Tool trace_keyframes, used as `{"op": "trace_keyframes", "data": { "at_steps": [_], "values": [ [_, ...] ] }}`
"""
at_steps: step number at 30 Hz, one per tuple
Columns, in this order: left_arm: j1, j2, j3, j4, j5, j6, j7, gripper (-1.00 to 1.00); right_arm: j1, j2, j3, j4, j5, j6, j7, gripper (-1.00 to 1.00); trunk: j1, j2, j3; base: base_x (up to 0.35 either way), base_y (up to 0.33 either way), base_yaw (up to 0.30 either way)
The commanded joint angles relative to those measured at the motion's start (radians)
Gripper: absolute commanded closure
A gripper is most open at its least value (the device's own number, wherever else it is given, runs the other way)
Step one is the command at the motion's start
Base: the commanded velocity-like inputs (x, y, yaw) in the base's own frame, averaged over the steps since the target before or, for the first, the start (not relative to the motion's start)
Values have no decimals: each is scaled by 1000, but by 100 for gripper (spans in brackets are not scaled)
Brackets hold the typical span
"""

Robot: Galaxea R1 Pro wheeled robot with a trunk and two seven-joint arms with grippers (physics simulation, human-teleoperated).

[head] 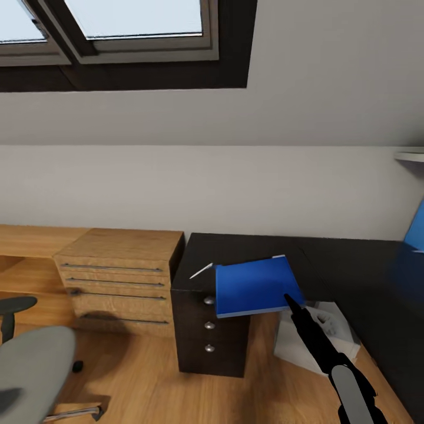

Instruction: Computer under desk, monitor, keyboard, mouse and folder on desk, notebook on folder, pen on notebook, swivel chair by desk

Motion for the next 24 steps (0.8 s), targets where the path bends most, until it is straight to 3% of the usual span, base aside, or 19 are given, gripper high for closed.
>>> {"op": "trace_keyframes", "data": {
  "at_steps": [1, 6, 12, 14, 16, 17, 18, 19, 20, 22, 24],
  "values": [
    [0, 1, -9, 0, 9, -4, 7, -100, -1, 1, -3, 0, -8, 9, 3, 100, 0, -1, -1, 0, 0, -265],
    [0, 1, -10, 0, 8, -6, 7, -100, -1, 1, -3, -2, -8, 9, 4, 100, 0, -1, -1, 0, 0, -226],
    [0, -1, -12, 0, 9, -22, 7, -100, -1, 3, 4, -6, -5, 13, -5, 100, -23, 41, 18, 0, 0, -16],
    [-1, -8, -13, 13, 8, -22, 7, -100, -37, 6, 1, -21, -9, 3, -50, 100, -31, 55, 24, 0, 0, 0],
    [0, -21, -21, 23, 9, -21, 7, -100, -92, 7, -1, -22, -18, -33, -137, 100, -38, 69, 30, 0, 0, 0],
    [0, -30, -32, 35, 7, -21, 7, -100, -189, 4, -25, 12, -44, -148, -349, 100, -42, 76, 33, 0, 0, 0],
    [0, -32, -37, 37, 3, -21, 7, -100, -212, 4, -34, 24, -53, -200, -405, 100, -46, 83, 36, 0, 0, 0],
    [0, -33, -40, 39, -4, -21, 7, -100, -227, 4, -39, 34, -58, -257, -442, 100, -50, 90, 40, 0, 0, 0],
    [0, -35, -42, 40, -17, -22, 7, -100, -241, 6, -43, 67, -64, -372, -477, 100, -54, 97, 43, 0, 0, 0],
    [0, -36, -43, 42, -28, -22, 8, -100, -250, 8, -46, 122, -70, -464, -498, 100, -61, 111, 49, 0, 0, 0],
    [0, -36, -44, 42, -32, -22, 8, -100, -252, 10, -47, 171, -76, -496, -504, 100, -69, 125, 55, 0, 0, 0]
  ]
}}
